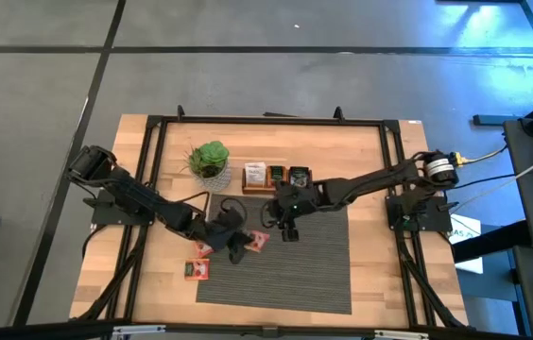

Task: Pick & Place Tea
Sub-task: Put the orange tea bag into the middle section of the wooden organizer

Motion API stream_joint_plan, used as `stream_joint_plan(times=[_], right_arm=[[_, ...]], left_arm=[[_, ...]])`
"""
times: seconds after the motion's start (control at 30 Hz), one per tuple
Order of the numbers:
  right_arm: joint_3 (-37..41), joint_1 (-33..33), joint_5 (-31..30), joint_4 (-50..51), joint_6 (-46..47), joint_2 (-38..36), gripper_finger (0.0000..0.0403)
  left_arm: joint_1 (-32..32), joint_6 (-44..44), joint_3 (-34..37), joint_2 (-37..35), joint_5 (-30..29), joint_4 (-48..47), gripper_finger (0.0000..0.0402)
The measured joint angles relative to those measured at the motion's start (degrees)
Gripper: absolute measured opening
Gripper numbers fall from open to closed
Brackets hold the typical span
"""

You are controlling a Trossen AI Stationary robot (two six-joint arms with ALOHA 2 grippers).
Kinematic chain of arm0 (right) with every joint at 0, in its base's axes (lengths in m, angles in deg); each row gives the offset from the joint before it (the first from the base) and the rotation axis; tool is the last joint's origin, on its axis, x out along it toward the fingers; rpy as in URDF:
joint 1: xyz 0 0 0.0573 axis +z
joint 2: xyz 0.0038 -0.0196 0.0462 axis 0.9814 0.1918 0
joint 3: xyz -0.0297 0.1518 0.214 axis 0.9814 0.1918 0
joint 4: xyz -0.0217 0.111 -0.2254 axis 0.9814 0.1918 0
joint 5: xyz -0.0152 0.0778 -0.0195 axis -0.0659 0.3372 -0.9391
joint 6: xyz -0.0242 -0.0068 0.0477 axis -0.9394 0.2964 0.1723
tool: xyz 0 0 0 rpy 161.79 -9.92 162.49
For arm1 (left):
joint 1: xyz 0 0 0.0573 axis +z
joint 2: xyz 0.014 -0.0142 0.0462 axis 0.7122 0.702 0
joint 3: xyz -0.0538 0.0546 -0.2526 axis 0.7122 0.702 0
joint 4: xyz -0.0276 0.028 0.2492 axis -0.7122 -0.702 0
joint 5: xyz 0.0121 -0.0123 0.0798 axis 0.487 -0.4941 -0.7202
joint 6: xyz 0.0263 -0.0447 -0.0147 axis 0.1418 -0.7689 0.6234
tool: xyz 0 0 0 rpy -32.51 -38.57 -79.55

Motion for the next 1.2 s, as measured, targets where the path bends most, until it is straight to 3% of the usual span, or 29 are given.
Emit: stream_joint_plan(times=[0.1, 0.3, 0.53, 0.7, 1.2], right_arm=[[0.0, 1.6, 1.0, 0.7, 0.3, -0.4, 0.0176], [0.0, 4.8, 10.3, -3.2, 0.7, -0.1, 0.0175], [0.0, 7.1, 9.9, -14.1, 2.7, 2.6, 0.0170], [0.0, 7.1, 5.5, -16.2, 5.2, 2.6, 0.0166], [-0.1, 7.1, 6.9, -16.9, 10.8, 3.7, 0.0146]], left_arm=[[0.0, 3.6, -1.9, 0.0, 3.0, -3.5, 0.0003], [-0.1, 8.4, -2.3, 0.1, 7.1, -5.5, 0.0003], [-0.1, 14.6, -2.4, 0.1, 9.0, -2.5, 0.0003], [-0.1, 15.7, -2.4, 0.1, 11.4, -1.3, 0.0003], [-0.1, 23.8, -2.4, 0.1, 10.6, 3.8, 0.0003]])
